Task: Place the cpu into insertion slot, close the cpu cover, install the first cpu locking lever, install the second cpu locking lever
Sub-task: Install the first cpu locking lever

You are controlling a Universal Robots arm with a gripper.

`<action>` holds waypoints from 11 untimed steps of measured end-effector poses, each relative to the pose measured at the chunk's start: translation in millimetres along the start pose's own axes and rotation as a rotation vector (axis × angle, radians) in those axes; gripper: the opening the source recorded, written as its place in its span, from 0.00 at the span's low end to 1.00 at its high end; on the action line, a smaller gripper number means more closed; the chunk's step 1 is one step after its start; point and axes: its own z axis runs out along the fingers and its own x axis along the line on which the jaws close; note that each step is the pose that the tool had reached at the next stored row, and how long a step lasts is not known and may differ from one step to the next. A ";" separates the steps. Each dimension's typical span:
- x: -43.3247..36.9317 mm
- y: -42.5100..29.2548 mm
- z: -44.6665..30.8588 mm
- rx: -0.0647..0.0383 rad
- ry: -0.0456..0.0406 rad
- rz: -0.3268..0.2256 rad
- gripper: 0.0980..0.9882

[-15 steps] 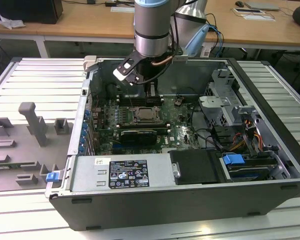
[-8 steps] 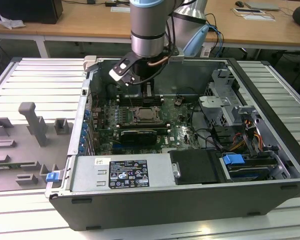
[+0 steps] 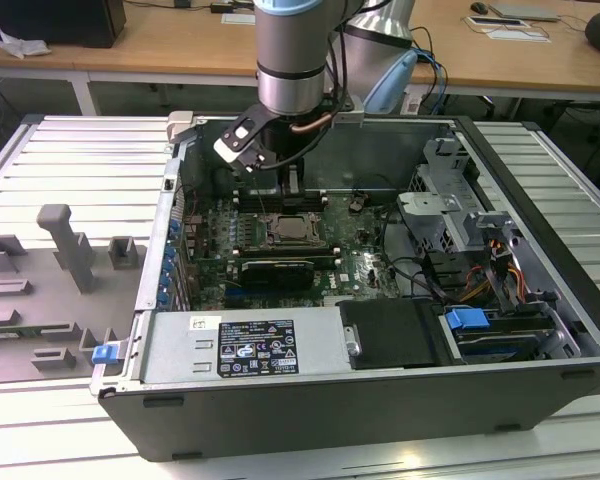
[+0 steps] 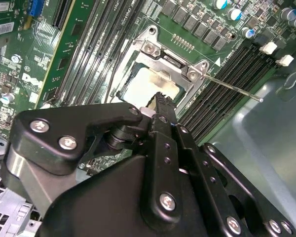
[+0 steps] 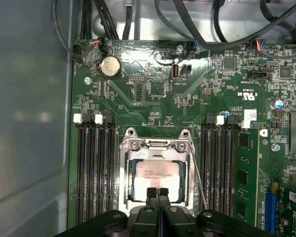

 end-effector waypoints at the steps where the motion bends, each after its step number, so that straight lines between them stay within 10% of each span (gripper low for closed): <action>1: -0.1 -0.1 -1.4 0.000 -0.0002 0.000 0.01; 7: 1.0 1.5 -35.4 0.000 -0.0003 0.000 0.01; 11: 1.0 1.5 -35.5 0.001 0.0041 -0.095 0.01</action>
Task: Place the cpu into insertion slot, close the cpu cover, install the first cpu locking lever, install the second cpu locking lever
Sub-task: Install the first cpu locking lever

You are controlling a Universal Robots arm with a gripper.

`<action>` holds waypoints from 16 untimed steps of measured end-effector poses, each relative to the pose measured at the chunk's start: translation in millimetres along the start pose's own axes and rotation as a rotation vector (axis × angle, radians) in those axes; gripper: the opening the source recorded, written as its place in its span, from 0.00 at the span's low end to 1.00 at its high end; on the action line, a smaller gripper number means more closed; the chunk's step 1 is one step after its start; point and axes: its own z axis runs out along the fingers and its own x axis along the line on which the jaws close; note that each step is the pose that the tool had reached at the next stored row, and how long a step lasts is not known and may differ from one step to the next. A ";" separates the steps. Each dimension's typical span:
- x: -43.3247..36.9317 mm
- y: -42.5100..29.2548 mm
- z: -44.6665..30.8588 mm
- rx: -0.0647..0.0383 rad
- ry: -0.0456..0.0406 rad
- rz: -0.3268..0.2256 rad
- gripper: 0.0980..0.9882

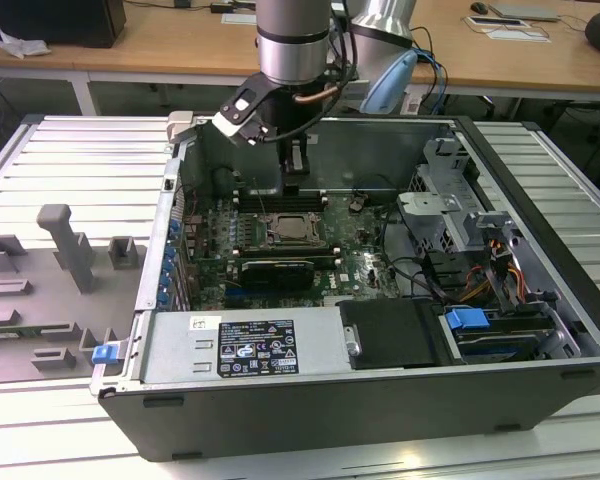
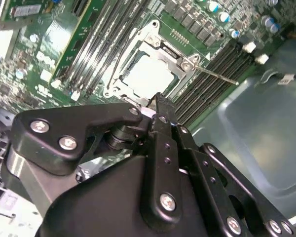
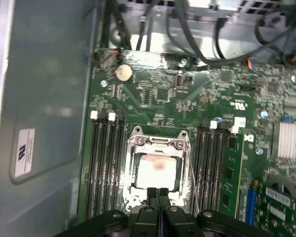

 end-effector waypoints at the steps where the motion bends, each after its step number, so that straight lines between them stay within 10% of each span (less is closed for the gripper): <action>1: 0.0 0.0 0.0 0.001 0.0030 -0.069 0.01; 16: 0.0 0.0 0.0 0.004 0.0113 -0.254 0.01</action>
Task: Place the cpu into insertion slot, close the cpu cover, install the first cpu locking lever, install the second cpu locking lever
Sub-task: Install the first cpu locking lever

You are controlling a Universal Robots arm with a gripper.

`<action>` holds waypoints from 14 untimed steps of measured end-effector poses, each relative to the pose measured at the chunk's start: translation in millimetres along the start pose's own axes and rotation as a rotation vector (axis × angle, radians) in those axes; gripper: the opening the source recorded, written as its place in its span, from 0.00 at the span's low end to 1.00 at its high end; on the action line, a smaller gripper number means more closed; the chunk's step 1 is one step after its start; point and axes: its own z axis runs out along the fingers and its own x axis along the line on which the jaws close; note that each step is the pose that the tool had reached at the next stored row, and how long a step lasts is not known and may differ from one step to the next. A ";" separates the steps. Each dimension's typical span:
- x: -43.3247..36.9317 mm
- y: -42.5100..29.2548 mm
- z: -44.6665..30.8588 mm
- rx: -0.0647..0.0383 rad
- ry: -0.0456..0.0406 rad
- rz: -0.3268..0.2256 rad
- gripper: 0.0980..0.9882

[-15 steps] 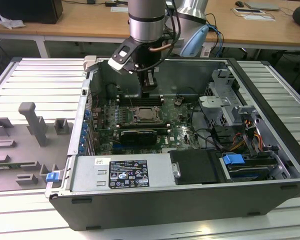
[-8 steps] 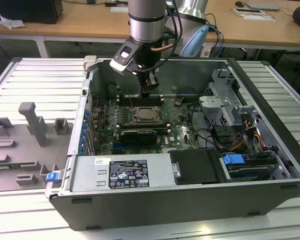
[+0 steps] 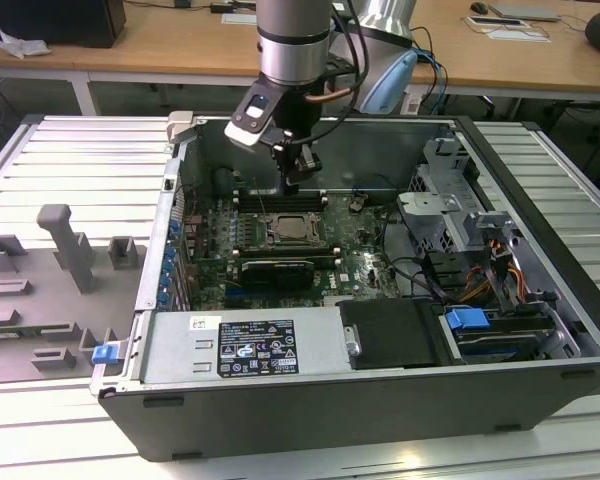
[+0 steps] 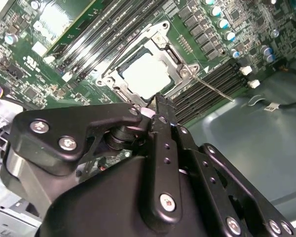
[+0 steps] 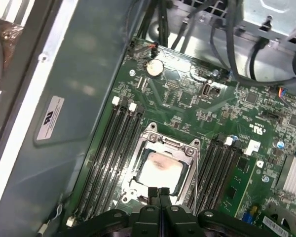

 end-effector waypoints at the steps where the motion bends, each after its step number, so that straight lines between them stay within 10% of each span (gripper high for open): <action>1: 0.0 0.0 0.0 0.000 0.0005 -0.011 0.01; 14: 0.0 0.0 0.0 0.003 0.0090 -0.202 0.01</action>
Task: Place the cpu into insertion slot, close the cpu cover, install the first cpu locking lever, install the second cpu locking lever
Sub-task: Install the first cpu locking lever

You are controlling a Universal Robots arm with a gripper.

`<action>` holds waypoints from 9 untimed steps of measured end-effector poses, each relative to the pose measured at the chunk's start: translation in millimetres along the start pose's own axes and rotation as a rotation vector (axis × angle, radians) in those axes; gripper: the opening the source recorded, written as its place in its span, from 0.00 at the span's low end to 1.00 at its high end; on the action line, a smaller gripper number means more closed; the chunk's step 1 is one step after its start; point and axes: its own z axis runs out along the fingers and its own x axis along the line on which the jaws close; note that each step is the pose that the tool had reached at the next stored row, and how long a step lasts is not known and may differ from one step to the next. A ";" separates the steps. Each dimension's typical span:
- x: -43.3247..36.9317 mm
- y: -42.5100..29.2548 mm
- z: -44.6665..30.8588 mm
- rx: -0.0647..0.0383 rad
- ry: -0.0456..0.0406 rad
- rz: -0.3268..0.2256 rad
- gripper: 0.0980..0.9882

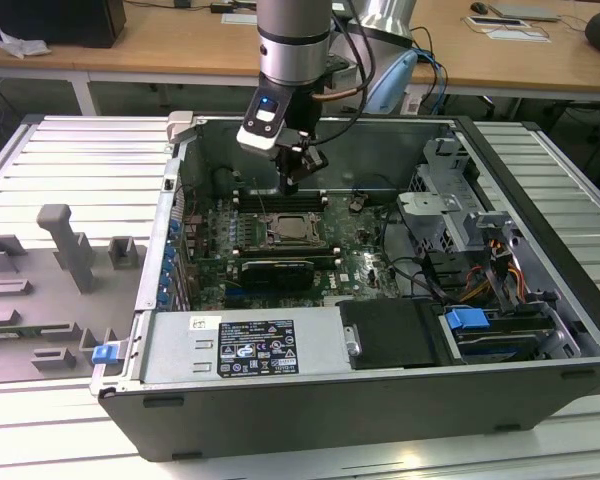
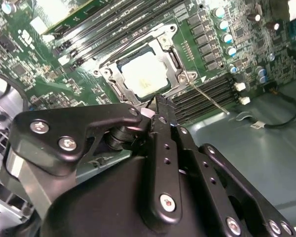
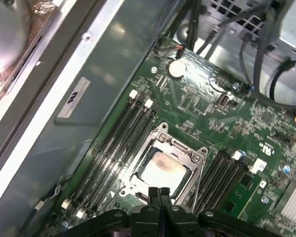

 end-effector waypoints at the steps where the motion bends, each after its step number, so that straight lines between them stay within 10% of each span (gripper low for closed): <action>1: 0.0 0.0 0.0 0.000 0.0008 -0.017 0.01; 9: 0.0 0.0 0.1 0.002 0.0058 -0.130 0.01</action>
